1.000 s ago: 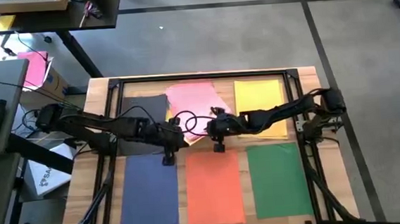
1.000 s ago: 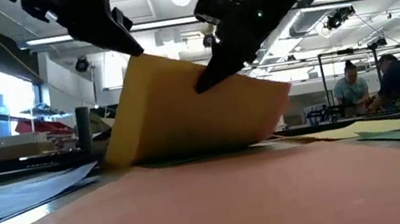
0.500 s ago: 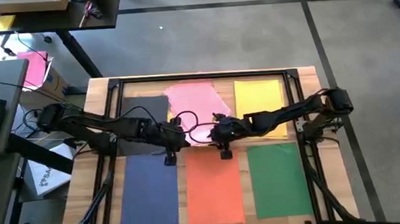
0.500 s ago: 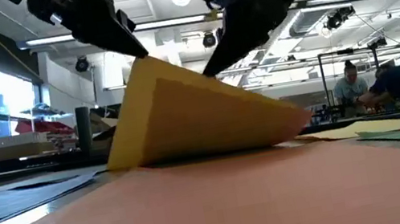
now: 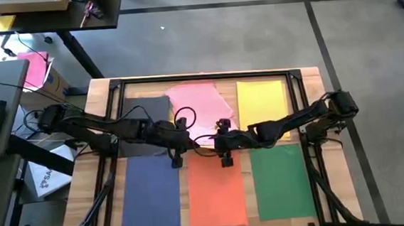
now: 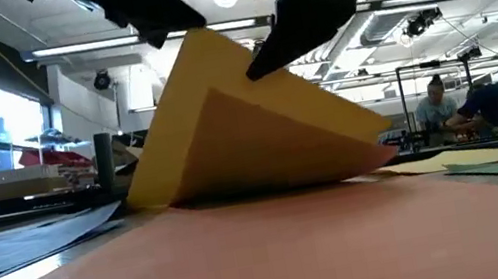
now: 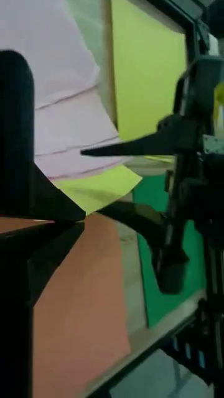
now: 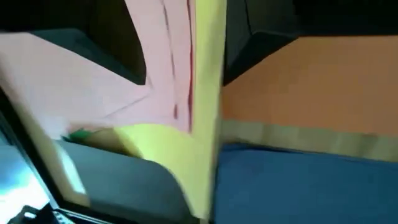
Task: Organize paper
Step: Stack the yellow paper on top of the yellow paper
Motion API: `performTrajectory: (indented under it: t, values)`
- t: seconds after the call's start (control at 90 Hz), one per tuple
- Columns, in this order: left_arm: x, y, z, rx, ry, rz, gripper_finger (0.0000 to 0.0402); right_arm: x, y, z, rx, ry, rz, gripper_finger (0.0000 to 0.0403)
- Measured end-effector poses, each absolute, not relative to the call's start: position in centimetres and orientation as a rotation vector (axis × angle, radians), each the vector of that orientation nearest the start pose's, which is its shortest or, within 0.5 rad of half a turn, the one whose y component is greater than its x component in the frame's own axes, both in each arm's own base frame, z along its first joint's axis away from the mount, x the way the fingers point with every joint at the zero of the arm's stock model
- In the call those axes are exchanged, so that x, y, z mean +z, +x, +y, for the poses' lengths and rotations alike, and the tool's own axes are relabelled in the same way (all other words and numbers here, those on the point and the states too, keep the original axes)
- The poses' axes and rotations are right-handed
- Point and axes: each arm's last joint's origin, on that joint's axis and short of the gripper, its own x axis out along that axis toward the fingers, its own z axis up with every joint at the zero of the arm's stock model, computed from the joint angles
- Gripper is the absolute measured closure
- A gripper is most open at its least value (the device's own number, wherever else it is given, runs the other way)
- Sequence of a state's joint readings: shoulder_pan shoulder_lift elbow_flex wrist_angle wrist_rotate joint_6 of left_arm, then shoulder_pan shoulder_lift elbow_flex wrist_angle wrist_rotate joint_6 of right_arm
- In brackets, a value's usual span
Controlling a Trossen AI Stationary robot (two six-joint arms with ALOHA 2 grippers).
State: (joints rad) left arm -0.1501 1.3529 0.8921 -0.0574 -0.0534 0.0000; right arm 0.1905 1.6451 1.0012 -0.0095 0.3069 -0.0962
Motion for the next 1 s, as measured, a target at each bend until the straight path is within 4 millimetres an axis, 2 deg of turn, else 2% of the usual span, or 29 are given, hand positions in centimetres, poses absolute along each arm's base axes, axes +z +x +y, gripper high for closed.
performTrajectory:
  t: [0.167,0.311,0.356,0.467,0.678,0.756,0.889,1.0]
  values:
    - [26.2,29.2,-4.3,-0.083,0.028,0.470,0.0401,21.3,34.5,5.9,-0.048,-0.269,0.597,0.0293]
    - [26.8,29.1,-4.3,-0.036,0.035,0.421,0.0402,21.3,34.5,6.1,0.000,-0.259,0.600,0.0377]
    - [27.2,29.1,-4.2,-0.011,0.038,0.392,0.0401,21.3,34.4,6.3,0.011,-0.256,0.599,0.0392]
    - [28.4,28.7,-4.2,0.013,0.061,0.325,0.0395,22.2,34.1,7.0,0.027,-0.253,0.611,0.0401]
    - [30.1,27.4,-4.2,-0.006,0.107,0.261,0.0344,26.3,33.1,8.8,0.080,-0.271,0.690,0.0403]
    - [30.5,27.0,-4.2,-0.010,0.107,0.252,0.0323,27.7,32.4,9.7,0.148,-0.262,0.737,0.0403]
    - [30.4,26.8,-4.2,-0.012,0.098,0.278,0.0298,29.9,31.4,11.5,0.317,-0.193,0.814,0.0403]
    - [29.3,26.8,-4.5,-0.078,0.112,0.371,0.0291,30.1,31.0,12.3,0.377,-0.126,0.842,0.0403]
